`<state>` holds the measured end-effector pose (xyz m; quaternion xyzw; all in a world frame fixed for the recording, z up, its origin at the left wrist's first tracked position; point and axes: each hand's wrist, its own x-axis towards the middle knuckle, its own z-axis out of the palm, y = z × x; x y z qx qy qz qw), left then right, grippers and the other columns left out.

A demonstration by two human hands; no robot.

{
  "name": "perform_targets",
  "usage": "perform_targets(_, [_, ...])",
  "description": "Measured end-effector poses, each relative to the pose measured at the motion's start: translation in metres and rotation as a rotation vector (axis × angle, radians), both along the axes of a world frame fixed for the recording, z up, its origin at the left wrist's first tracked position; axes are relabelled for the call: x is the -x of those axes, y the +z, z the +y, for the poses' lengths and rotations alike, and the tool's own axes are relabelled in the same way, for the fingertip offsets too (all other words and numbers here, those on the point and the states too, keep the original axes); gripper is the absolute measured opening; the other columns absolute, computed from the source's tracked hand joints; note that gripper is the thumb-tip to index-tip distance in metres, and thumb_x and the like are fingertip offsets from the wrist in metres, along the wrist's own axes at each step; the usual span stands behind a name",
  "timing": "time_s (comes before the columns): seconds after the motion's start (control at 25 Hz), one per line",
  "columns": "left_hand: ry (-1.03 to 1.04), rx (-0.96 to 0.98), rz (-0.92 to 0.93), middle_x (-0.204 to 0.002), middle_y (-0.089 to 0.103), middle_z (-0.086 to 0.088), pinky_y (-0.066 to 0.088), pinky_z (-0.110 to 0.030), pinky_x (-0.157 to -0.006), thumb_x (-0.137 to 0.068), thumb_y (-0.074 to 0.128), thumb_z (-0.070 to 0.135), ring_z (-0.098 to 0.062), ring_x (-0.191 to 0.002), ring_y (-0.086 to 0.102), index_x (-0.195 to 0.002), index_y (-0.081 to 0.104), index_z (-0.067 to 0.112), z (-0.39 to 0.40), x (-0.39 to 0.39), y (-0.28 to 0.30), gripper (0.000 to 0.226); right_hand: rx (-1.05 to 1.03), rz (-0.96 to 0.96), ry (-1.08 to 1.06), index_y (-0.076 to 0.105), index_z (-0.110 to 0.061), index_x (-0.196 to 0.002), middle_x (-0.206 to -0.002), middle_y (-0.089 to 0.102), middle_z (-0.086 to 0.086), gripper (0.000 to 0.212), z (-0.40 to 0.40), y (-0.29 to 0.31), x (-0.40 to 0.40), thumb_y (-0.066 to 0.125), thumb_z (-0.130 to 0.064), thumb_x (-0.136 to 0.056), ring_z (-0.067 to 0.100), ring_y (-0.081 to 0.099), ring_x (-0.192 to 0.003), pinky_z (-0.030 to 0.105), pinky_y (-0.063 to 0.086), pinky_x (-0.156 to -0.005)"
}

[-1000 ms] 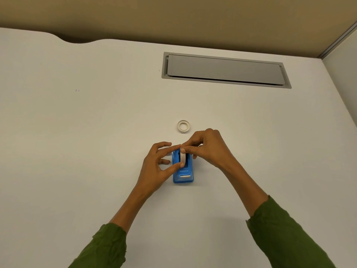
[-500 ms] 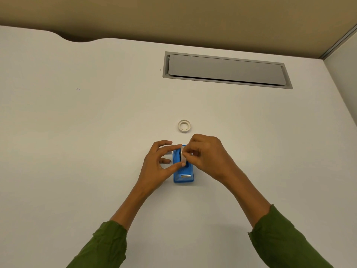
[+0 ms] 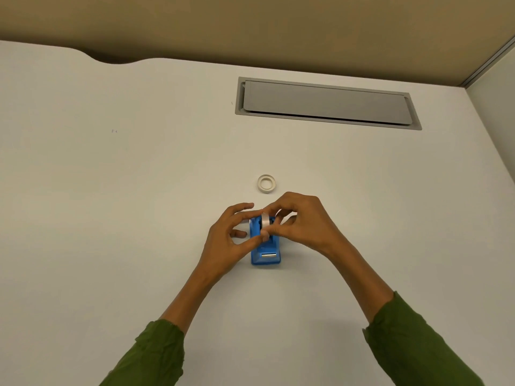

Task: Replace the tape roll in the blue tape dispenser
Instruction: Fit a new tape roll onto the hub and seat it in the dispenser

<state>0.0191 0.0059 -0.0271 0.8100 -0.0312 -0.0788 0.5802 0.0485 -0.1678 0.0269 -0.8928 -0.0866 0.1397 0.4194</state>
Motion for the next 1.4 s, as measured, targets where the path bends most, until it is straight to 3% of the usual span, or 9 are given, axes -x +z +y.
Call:
perform_targets(0.28, [-0.015,0.028,0.019,-0.125,0.060,0.005,0.054,-0.021,-0.078,-0.073,0.074,0.022,-0.009,-0.108,0.056,-0.113,0.059,0.022,-0.001,-0.001,0.000,0.043,-0.007,0.118,-0.011,0.075,-0.011,-0.074,-0.074,0.073,0.009,0.015,0.003,0.005,-0.017,0.084,-0.009,-0.062,0.017,0.070,-0.063,0.025,0.059,-0.064])
perform_targets(0.4, [-0.026,0.010,0.026,-0.126,0.059,0.005,0.054,-0.020,-0.079,-0.073,0.074,0.021,-0.010,-0.109,0.056,-0.114,0.059,0.021,0.000,-0.003,-0.001,0.044,-0.027,0.173,0.001,0.074,-0.011,-0.071,-0.067,0.072,0.007,0.008,0.004,0.007,-0.022,0.080,-0.007,-0.068,0.013,0.070,-0.056,0.017,0.058,-0.058])
perform_targets(0.52, [-0.023,0.016,0.029,-0.126,0.059,0.004,0.053,-0.019,-0.079,-0.073,0.074,0.021,-0.010,-0.108,0.056,-0.115,0.059,0.020,-0.001,-0.003,-0.002,0.044,0.026,0.150,0.024,0.074,-0.011,-0.075,-0.070,0.073,0.008,0.004,0.005,0.006,-0.021,0.078,-0.010,-0.072,0.009,0.069,-0.055,0.010,0.054,-0.055])
perform_targets(0.76, [-0.031,0.020,0.020,-0.125,0.059,0.004,0.056,-0.023,-0.079,-0.073,0.074,0.020,-0.011,-0.108,0.056,-0.114,0.060,0.019,0.000,-0.003,-0.003,0.044,0.110,0.051,0.104,0.074,-0.010,-0.085,-0.076,0.073,0.010,0.009,0.003,0.004,-0.018,0.072,-0.017,-0.079,0.011,0.069,-0.060,0.017,0.056,-0.063])
perform_targets(0.92, [-0.012,0.032,0.030,-0.123,0.060,0.002,0.055,-0.021,-0.078,-0.072,0.074,0.021,-0.013,-0.105,0.058,-0.114,0.060,0.018,-0.001,-0.004,-0.003,0.044,0.071,0.043,0.063,0.073,-0.009,-0.085,-0.075,0.074,0.010,0.006,0.004,0.001,-0.019,0.069,-0.013,-0.082,0.003,0.066,-0.051,0.008,0.052,-0.056])
perform_targets(1.12, [-0.024,0.035,0.021,-0.122,0.060,0.003,0.056,-0.024,-0.078,-0.072,0.074,0.021,-0.010,-0.105,0.058,-0.113,0.060,0.019,0.000,-0.003,-0.001,0.043,-0.071,0.112,0.006,0.074,-0.009,-0.085,-0.076,0.074,0.009,0.009,-0.005,0.000,-0.015,0.073,-0.014,-0.077,0.011,0.070,-0.058,0.021,0.058,-0.063])
perform_targets(1.24, [-0.031,0.031,0.017,-0.123,0.060,0.004,0.056,-0.025,-0.078,-0.072,0.074,0.022,-0.009,-0.106,0.057,-0.112,0.060,0.020,0.000,-0.003,-0.001,0.043,-0.034,0.024,0.003,0.075,-0.010,-0.085,-0.076,0.072,0.004,0.015,-0.003,-0.004,-0.004,0.079,-0.012,-0.070,0.010,0.067,-0.061,0.023,0.057,-0.063])
perform_targets(1.4, [-0.039,0.033,0.014,-0.121,0.060,0.007,0.056,-0.022,-0.078,-0.071,0.074,0.023,-0.005,-0.105,0.056,-0.112,0.060,0.022,0.000,-0.003,-0.001,0.044,-0.095,-0.003,-0.039,0.075,-0.009,-0.083,-0.076,0.071,0.006,0.009,0.000,-0.006,0.001,0.073,-0.004,-0.076,0.014,0.068,-0.061,0.024,0.059,-0.059])
